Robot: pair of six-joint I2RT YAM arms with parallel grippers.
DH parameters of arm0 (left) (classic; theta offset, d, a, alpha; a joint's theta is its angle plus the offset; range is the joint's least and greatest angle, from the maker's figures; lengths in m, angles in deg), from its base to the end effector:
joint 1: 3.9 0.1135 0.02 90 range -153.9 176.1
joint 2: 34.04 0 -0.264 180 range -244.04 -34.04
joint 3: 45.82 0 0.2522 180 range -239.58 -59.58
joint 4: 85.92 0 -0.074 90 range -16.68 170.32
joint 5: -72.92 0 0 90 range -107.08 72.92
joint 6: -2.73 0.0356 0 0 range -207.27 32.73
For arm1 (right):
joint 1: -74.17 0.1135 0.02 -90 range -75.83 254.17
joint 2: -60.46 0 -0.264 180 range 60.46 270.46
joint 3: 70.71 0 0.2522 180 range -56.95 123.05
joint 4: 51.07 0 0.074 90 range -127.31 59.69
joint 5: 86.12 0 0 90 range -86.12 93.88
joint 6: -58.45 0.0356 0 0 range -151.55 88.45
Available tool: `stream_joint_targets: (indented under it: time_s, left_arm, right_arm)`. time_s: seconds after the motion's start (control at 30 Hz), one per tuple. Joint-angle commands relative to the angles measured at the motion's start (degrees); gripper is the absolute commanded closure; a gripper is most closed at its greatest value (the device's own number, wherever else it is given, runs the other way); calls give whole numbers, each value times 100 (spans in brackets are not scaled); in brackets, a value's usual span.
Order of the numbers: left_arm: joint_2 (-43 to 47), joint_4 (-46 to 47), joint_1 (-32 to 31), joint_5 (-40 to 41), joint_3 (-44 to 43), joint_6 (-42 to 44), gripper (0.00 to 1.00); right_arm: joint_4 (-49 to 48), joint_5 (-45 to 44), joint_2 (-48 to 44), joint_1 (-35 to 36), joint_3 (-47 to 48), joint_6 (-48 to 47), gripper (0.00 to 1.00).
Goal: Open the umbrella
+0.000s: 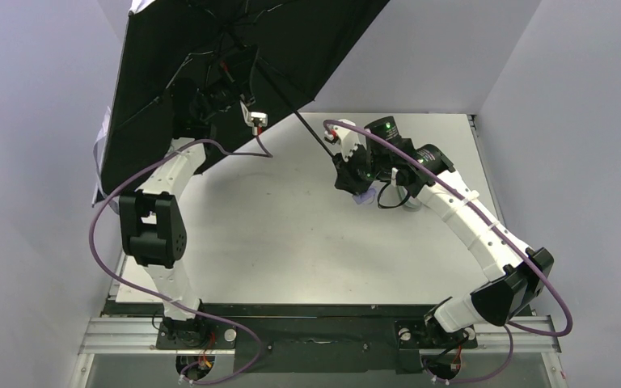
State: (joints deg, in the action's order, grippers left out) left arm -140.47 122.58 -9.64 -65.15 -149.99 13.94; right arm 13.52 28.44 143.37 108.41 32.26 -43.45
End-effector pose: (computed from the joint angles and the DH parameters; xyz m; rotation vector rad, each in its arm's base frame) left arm 0.4296 -0.0698 0.4000 1.3319 0.0205 0.9634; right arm 0.2398 0.1811 0.3874 -1.1201 2.0818 0.6938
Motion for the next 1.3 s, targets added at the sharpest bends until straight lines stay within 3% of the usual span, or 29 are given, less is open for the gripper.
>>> stream_joint_targets:
  time_s: [0.0, 0.2, 0.47, 0.6, 0.73, 0.87, 1.0, 1.27]
  left_arm:
    - [-512, -349, 2146, 5658, -880, 249, 89]
    - [-715, -840, 2178, 6078, -1160, 214, 90]
    - [-101, -579, 1804, 5418, 42, 27, 94]
    - [260, -25, 1214, 4417, 889, 120, 87]
    - [419, 206, 546, 3918, 1368, 139, 82]
    - [504, 165, -62, 3567, 1590, 198, 65]
    - [656, 19, -451, 3249, 1862, 221, 53]
    - [1216, -72, -847, 2730, 2651, 206, 38]
  right_arm:
    - [3641, 644, -1041, 150, -303, -836, 100]
    - [3628, 613, -1058, 174, -314, -819, 100]
    - [3376, 781, -1099, 202, -417, -611, 100]
    - [3001, 974, -1044, 160, -176, -345, 100]
    - [2422, 1309, -991, 138, -36, 56, 100]
    - [1892, 1549, -1001, 138, -50, 470, 100]
    - [1348, 1592, -1106, 144, -166, 914, 100]
    - [583, 1463, -1325, 130, -514, 1530, 100]
